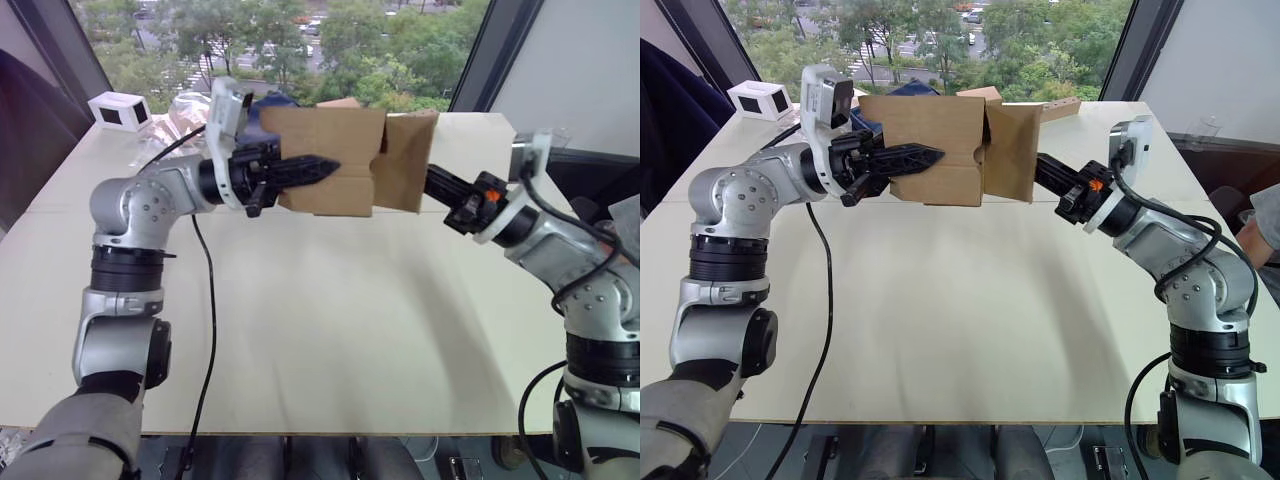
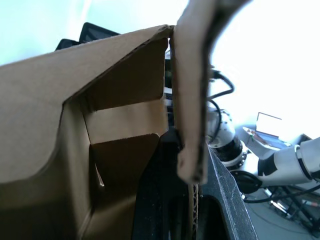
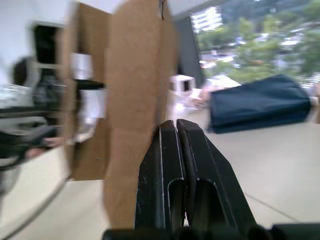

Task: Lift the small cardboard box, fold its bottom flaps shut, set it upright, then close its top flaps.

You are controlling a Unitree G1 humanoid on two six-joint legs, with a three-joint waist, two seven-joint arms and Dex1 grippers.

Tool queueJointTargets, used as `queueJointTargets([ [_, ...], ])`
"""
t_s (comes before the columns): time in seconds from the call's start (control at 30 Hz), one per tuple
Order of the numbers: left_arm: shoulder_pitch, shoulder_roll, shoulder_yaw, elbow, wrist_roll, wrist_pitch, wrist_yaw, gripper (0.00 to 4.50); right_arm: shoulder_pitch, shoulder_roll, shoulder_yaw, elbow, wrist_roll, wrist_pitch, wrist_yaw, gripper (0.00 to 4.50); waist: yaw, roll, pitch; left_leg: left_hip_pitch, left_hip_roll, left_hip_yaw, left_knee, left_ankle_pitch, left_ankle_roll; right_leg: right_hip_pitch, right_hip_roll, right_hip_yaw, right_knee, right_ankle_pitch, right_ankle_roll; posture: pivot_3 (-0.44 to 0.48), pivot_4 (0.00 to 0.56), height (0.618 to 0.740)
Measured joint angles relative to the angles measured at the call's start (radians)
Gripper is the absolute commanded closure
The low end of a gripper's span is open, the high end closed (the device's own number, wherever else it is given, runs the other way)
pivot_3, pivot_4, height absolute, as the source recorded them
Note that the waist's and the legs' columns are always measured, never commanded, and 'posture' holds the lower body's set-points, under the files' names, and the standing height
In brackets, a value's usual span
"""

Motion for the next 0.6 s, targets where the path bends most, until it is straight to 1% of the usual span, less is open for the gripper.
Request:
queueJointTargets([
  [0.17,0.0,-0.002,0.009,0.0,0.0,0.002,0.0,4.5,0.024,0.092,-0.025,-0.059,0.125,0.025,-0.079,4.45,-0.008,0.0,0.0,0.001,0.001,0.0,0.0,0.0,0.0,0.0,0.0,0.0,0.0,0.0,0.0,0.0,0.15,0.74],
  [0.3,0.0,-0.005,0.009,0.002,0.001,0.001,-0.002,4.5,0.031,0.139,-0.024,-0.06,0.161,0.025,-0.116,4.45,-0.005,0.0,0.0,0.001,0.001,0.0,0.0,0.0,0.0,0.0,0.001,0.0,0.001,0.0,0.0,0.0,0.15,0.74],
  [0.4,0.0,-0.008,0.009,0.002,0.001,0.001,-0.002,4.5,0.03,0.145,-0.024,-0.059,0.173,0.024,-0.124,4.45,-0.005,0.0,0.0,0.001,0.001,0.0,0.0,0.0,0.0,0.0,0.001,0.0,0.001,0.0,0.0,0.0,0.15,0.74],
  [0.5,0.0,-0.009,0.01,0.002,0.001,0.001,-0.002,4.5,0.025,0.152,-0.024,-0.052,0.182,0.024,-0.125,3.7,-0.004,0.0,0.0,0.001,0.001,0.0,0.0,0.0,0.0,0.0,0.001,0.0,0.001,0.0,0.0,0.0,0.15,0.74],
  [0.53,0.0,-0.009,0.01,0.002,0.001,0.001,-0.002,4.5,0.023,0.156,-0.024,-0.049,0.186,0.024,-0.125,3.33,-0.005,0.0,0.0,0.001,0.001,0.0,0.0,0.0,0.0,0.0,0.001,0.0,0.001,0.0,0.0,0.0,0.15,0.74],
  [0.6,0.0,-0.009,0.01,0.002,0.001,0.001,-0.002,4.5,0.023,0.169,-0.024,-0.035,0.197,0.024,-0.125,2.42,-0.005,0.0,0.0,0.001,0.001,0.0,0.0,0.0,0.0,0.0,0.001,0.0,0.001,0.0,0.0,0.0,0.15,0.74],
])
